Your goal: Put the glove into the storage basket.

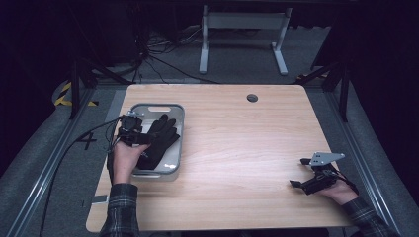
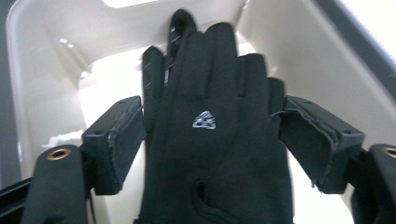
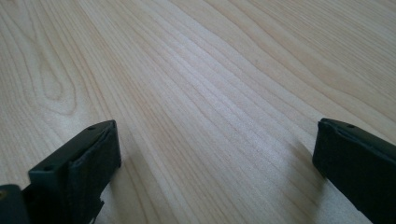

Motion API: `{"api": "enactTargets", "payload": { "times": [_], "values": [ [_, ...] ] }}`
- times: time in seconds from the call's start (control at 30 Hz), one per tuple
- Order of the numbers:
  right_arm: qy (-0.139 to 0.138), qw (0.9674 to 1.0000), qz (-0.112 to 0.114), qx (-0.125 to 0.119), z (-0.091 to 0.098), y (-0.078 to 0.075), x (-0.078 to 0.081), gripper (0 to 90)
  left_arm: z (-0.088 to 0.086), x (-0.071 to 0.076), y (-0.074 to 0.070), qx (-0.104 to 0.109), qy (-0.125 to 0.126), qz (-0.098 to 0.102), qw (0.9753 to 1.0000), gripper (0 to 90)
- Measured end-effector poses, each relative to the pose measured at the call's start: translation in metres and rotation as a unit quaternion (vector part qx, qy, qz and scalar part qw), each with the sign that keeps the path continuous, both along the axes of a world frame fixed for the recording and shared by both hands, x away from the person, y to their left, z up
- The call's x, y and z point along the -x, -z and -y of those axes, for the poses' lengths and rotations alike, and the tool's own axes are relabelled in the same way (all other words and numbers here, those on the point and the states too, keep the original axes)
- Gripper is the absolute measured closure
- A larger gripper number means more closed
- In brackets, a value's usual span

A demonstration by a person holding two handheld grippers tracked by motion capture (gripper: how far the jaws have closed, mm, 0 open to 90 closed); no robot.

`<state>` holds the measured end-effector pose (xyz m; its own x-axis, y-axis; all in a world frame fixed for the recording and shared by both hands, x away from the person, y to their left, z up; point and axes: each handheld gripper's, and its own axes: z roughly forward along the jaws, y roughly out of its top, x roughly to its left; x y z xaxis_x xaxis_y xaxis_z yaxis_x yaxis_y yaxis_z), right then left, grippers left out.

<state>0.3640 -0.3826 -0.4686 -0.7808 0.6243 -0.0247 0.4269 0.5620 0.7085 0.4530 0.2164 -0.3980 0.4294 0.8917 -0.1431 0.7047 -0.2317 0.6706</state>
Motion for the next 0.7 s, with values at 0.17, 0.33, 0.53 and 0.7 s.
{"api": "enactTargets", "payload": {
  "times": [0.17, 0.33, 0.53, 0.7],
  "values": [
    [0.000, 1.0000, 0.000, 0.000, 0.000, 0.000, 0.000, 1.6, 0.011, 0.004, -0.008, 0.001, 0.017, 0.009, 0.9998, 18.0],
    [0.000, 1.0000, 0.000, 0.000, 0.000, 0.000, 0.000, 1.6, 0.030, 0.009, -0.019, 0.005, 0.039, 0.024, 0.9989, 16.2],
    [0.000, 1.0000, 0.000, 0.000, 0.000, 0.000, 0.000, 1.6, 0.052, 0.015, -0.029, 0.014, 0.066, 0.038, 0.9970, 15.5],
    [0.000, 1.0000, 0.000, 0.000, 0.000, 0.000, 0.000, 1.6, 0.076, 0.023, -0.034, 0.021, 0.094, 0.045, 0.9943, 15.5]
  ]
}}
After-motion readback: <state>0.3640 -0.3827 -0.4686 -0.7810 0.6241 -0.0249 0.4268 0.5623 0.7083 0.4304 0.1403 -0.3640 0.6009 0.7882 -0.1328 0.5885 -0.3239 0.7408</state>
